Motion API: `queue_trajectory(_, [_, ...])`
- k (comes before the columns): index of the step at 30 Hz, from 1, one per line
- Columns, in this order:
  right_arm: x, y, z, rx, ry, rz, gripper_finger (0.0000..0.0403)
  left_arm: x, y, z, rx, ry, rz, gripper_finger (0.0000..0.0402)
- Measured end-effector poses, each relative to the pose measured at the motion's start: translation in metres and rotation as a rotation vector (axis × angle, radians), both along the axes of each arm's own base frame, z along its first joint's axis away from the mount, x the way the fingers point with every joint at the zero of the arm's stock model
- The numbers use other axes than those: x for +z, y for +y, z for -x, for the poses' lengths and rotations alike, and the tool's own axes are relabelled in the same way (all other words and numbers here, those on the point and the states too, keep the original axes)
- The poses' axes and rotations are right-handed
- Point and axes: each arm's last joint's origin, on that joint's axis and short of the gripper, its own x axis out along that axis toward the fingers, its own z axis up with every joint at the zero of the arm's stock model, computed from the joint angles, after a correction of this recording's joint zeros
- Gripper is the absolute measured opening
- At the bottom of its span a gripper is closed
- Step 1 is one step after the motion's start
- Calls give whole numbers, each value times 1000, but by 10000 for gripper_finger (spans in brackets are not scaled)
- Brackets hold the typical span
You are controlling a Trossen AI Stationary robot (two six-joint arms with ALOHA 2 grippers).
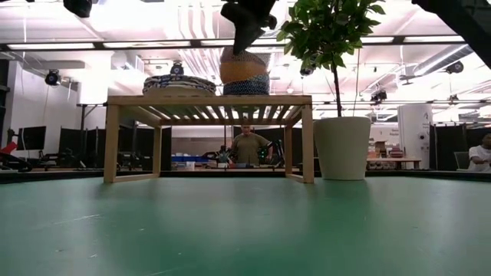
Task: Place and stack bowls onto a shelf
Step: Stack the blue bowl on top of the light blue bowl on the shelf, then adjust the stacked bowls on the shelf
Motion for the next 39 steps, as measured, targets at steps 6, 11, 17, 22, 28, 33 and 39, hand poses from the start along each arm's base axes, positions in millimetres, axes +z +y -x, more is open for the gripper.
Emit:
queue_trajectory(6, [-1,-1,0,-13,0,-5,95,-1,0,0,1,4,0,2])
queue_trajectory(11, [11,9,9,-12,-34,-15,115,-1,0,0,1,7,0,2])
queue_trajectory(17, [27,36,20,24,-70,-39,120,-1,0,0,1,11,0,2])
queue_trajectory(22, [36,73,27,101,-87,-60,111,-1,0,-1,6,12,1,2])
queue_trajectory(28, [34,121,26,216,-83,-70,99,-2,0,-1,7,15,-2,2])
queue_trajectory(33, [29,141,32,199,-29,-25,88,-2,0,-4,2,31,16,2])
queue_trajectory(39, [11,141,51,41,120,52,57,-3,0,-27,-6,77,53,0])
